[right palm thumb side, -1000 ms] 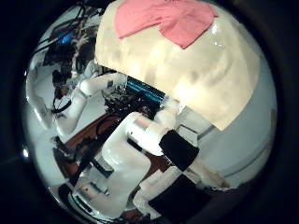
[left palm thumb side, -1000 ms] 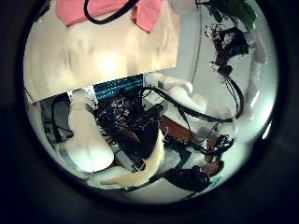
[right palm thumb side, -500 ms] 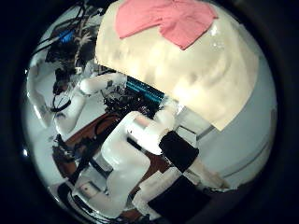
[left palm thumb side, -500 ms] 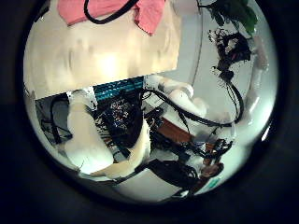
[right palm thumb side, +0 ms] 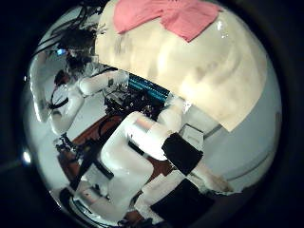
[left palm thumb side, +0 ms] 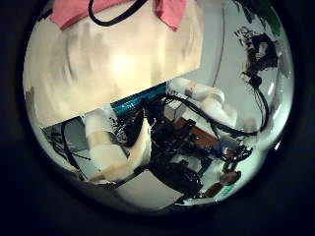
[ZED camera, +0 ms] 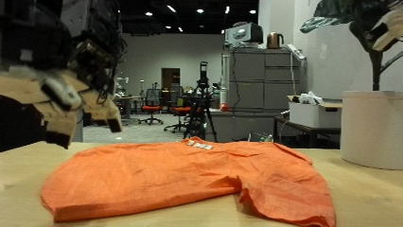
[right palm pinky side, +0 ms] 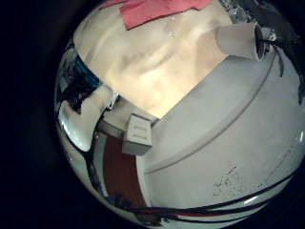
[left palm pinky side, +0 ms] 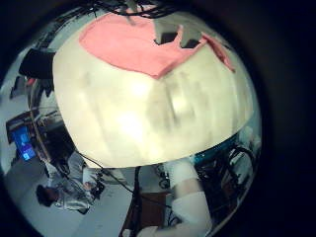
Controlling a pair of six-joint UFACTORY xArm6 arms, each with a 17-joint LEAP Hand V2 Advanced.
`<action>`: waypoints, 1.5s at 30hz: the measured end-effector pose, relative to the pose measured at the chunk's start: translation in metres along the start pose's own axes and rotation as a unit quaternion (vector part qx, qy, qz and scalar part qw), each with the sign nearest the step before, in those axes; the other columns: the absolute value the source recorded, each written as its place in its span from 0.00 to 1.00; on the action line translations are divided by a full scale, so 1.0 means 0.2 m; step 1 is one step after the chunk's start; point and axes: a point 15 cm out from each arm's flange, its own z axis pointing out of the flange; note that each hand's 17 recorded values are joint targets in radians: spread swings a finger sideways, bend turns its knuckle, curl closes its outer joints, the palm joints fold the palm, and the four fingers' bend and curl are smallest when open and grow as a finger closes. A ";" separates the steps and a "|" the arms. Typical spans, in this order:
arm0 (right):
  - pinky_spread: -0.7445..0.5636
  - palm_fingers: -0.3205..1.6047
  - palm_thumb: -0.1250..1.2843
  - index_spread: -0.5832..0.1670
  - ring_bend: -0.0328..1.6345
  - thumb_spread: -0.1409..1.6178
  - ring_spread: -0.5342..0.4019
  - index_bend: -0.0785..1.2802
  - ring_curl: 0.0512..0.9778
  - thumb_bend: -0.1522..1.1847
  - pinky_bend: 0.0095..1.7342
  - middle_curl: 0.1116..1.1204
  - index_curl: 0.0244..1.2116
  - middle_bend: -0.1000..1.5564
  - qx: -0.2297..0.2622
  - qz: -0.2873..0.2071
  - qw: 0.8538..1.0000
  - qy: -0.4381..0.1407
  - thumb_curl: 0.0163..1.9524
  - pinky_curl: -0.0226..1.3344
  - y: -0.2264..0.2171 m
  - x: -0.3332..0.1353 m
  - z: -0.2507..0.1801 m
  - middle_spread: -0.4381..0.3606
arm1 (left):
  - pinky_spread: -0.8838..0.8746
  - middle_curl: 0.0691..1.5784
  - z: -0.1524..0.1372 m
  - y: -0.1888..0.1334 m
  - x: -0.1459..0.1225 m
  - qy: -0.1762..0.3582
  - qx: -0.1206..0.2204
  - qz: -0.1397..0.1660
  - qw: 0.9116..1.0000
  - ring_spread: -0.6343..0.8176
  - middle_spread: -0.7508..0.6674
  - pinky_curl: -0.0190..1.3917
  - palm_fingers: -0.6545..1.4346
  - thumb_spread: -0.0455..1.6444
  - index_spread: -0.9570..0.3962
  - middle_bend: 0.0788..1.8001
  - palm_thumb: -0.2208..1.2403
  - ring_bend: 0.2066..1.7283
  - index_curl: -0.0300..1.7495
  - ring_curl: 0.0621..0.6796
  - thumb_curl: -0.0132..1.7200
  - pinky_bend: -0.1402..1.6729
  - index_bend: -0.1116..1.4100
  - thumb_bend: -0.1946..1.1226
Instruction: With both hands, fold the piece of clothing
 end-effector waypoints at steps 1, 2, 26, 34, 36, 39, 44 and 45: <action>0.86 0.22 0.49 0.43 0.13 0.75 0.85 0.19 0.20 0.10 0.14 0.18 0.25 0.17 -0.001 0.001 1.000 0.001 0.13 0.26 -0.01 0.00 0.00 0.68 | 0.73 0.18 0.02 -0.02 -0.02 -0.007 -0.005 0.001 1.000 0.73 0.69 0.25 0.35 0.65 0.77 0.10 0.41 0.14 0.17 0.28 0.19 0.24 0.17 0.13; 0.86 0.22 0.49 0.43 0.13 0.75 0.85 0.19 0.20 0.10 0.14 0.18 0.25 0.17 -0.002 0.004 1.000 0.001 0.13 0.26 -0.02 0.00 0.00 0.69 | 0.72 0.19 0.04 -0.03 -0.04 -0.013 -0.009 0.002 1.000 0.72 0.66 0.24 0.37 0.65 0.77 0.12 0.41 0.14 0.16 0.27 0.19 0.24 0.17 0.13; 0.86 0.22 0.51 0.44 0.13 0.76 0.85 0.19 0.19 0.10 0.14 0.19 0.25 0.17 -0.011 0.024 1.000 -0.017 0.12 0.25 -0.11 -0.03 0.04 0.69 | 0.57 0.21 0.32 -0.36 -0.32 -0.092 -0.028 -0.022 0.995 0.56 0.54 0.24 0.48 0.66 0.78 0.18 0.46 0.21 0.15 0.29 0.20 0.27 0.15 0.13; 0.86 0.22 0.51 0.44 0.13 0.76 0.85 0.19 0.19 0.10 0.14 0.19 0.25 0.17 -0.015 0.020 1.000 -0.016 0.12 0.25 -0.12 -0.03 0.04 0.69 | 0.28 0.30 0.30 -0.40 -0.43 -0.124 -0.059 -0.041 0.990 0.26 0.32 0.32 0.67 0.65 0.67 0.35 0.46 0.37 0.13 0.41 0.20 0.47 0.16 0.13; 0.86 0.22 0.51 0.44 0.13 0.76 0.85 0.19 0.19 0.10 0.14 0.19 0.25 0.17 -0.014 0.020 1.000 -0.016 0.12 0.25 -0.12 -0.03 0.04 0.69 | 0.23 0.32 0.29 -0.40 -0.43 -0.129 -0.070 -0.042 0.988 0.20 0.28 0.33 0.71 0.65 0.63 0.38 0.47 0.40 0.13 0.44 0.20 0.51 0.17 0.13; 0.86 0.22 0.51 0.44 0.13 0.76 0.85 0.19 0.18 0.10 0.14 0.19 0.26 0.17 -0.014 0.019 1.000 -0.016 0.12 0.25 -0.12 -0.03 0.04 0.69 | 0.18 0.34 0.29 -0.38 -0.44 -0.139 -0.096 -0.043 0.985 0.14 0.23 0.35 0.75 0.64 0.58 0.41 0.48 0.42 0.13 0.47 0.20 0.54 0.19 0.13; 0.86 0.22 0.51 0.44 0.13 0.76 0.85 0.19 0.18 0.10 0.13 0.19 0.26 0.17 -0.014 0.019 1.000 -0.015 0.12 0.25 -0.12 -0.03 0.04 0.69 | 0.12 0.36 0.29 -0.34 -0.43 -0.153 -0.136 -0.037 0.978 0.09 0.18 0.36 0.84 0.63 0.49 0.44 0.53 0.46 0.15 0.52 0.21 0.56 0.21 0.14; 0.86 0.22 0.51 0.44 0.13 0.76 0.85 0.19 0.18 0.10 0.13 0.19 0.26 0.17 -0.014 0.019 1.000 -0.016 0.12 0.25 -0.12 -0.03 0.04 0.69 | 0.12 0.37 0.29 -0.34 -0.43 -0.155 -0.139 -0.036 0.977 0.09 0.17 0.36 0.85 0.63 0.47 0.44 0.55 0.47 0.16 0.54 0.21 0.57 0.22 0.15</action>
